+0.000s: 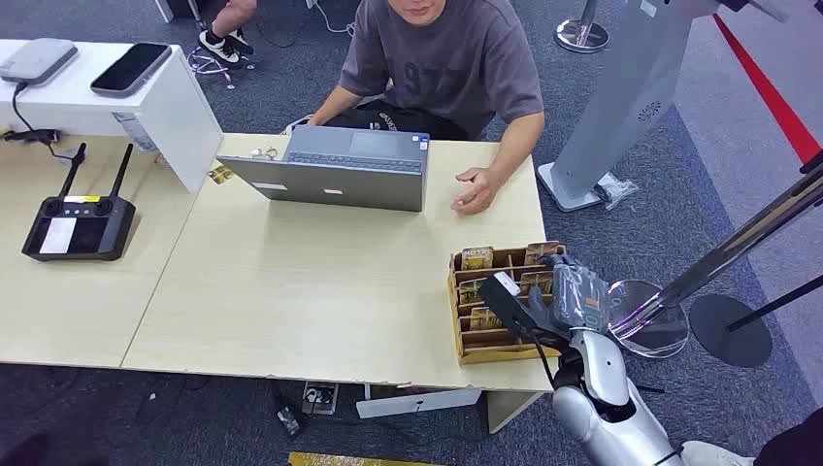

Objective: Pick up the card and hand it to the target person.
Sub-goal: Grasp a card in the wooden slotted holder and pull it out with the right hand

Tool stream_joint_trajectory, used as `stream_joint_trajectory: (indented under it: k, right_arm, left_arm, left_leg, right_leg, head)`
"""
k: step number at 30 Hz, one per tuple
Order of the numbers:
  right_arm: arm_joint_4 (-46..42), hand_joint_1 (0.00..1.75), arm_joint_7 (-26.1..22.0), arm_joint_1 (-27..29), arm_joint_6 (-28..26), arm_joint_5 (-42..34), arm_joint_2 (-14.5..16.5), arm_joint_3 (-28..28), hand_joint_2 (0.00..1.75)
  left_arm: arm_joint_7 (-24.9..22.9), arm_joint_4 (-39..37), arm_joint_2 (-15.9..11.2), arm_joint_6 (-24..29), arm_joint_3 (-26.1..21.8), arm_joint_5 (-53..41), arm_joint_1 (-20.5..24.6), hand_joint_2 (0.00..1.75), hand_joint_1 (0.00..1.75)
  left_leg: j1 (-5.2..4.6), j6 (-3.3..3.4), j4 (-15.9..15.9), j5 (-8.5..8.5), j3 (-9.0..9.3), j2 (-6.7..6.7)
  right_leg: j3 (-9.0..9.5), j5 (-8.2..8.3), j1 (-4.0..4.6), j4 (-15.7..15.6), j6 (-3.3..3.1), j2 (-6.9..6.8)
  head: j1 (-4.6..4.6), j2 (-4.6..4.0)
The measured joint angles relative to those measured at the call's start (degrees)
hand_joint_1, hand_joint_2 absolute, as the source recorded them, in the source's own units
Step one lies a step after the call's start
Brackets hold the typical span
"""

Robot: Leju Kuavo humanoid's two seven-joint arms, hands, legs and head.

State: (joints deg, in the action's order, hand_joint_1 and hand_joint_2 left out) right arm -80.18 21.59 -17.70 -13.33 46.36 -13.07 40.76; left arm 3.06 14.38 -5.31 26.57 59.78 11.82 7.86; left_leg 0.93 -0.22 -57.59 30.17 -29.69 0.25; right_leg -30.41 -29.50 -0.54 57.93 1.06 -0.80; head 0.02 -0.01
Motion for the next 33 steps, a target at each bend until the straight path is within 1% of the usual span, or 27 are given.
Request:
stream_joint_trajectory:
  k: [15, 23, 25, 27, 29, 33]
  right_arm:
    - [0.73, 0.81, 0.01, -0.10, 0.11, -0.26, 0.00, 0.00, 1.75]
    - [1.93, 0.83, 0.04, -0.49, 1.21, -0.80, 0.01, 0.10, 1.75]
    - [2.15, 0.89, 0.08, -0.68, 1.64, -0.94, 0.05, 0.14, 1.75]
    - [2.32, 1.12, 0.13, -0.81, 1.87, -1.04, 0.08, 0.17, 1.75]
    - [2.51, 1.32, 0.13, -0.91, 1.94, -1.07, 0.10, 0.20, 1.75]
    - [2.86, 1.39, 0.33, -1.34, 2.18, -1.10, 0.10, 0.22, 1.75]
  left_arm:
    - [0.00, 0.00, 0.00, -0.10, 0.00, -0.04, 0.01, 0.00, 0.00]
    - [-0.01, 0.00, 0.00, -0.30, 0.00, -0.02, 0.05, 0.00, 0.00]
    - [-0.02, 0.00, 0.00, -0.30, 0.00, -0.02, 0.07, 0.00, 0.00]
    - [-0.05, 0.00, -0.01, -0.30, 0.00, -0.02, 0.10, 0.00, 0.00]
    - [-0.09, 0.00, -0.02, -0.30, 0.00, -0.02, 0.11, 0.00, 0.00]
    - [-0.25, 0.00, -0.02, -0.32, 0.00, 0.01, 0.11, 0.00, 0.00]
  left_leg:
    - [0.00, 0.00, 0.00, 0.00, -0.01, 0.00]
    - [0.00, 0.00, 0.00, 0.00, -0.01, 0.00]
    - [0.00, 0.00, 0.00, 0.00, 0.00, 0.00]
    - [0.00, 0.00, 0.00, 0.00, 0.01, 0.00]
    - [0.00, 0.00, 0.00, 0.00, 0.01, 0.00]
    - [0.00, 0.00, 0.00, 0.00, 0.03, 0.00]
  right_leg:
    - [0.00, 0.00, 0.00, 0.00, 0.00, 0.00]
    - [0.00, 0.00, 0.00, 0.00, 0.00, 0.00]
    - [0.00, 0.00, 0.00, 0.00, 0.00, 0.00]
    - [0.01, 0.00, 0.00, 0.00, 0.00, 0.00]
    - [0.02, 0.00, 0.00, 0.00, 0.00, 0.00]
    - [0.04, 0.00, 0.00, 0.00, 0.00, 0.00]
  head:
    - [0.00, -0.01]
    - [0.00, -0.01]
    - [-0.01, 0.00]
    - [-0.01, 0.00]
    - [0.00, -0.01]
    - [0.00, -0.01]
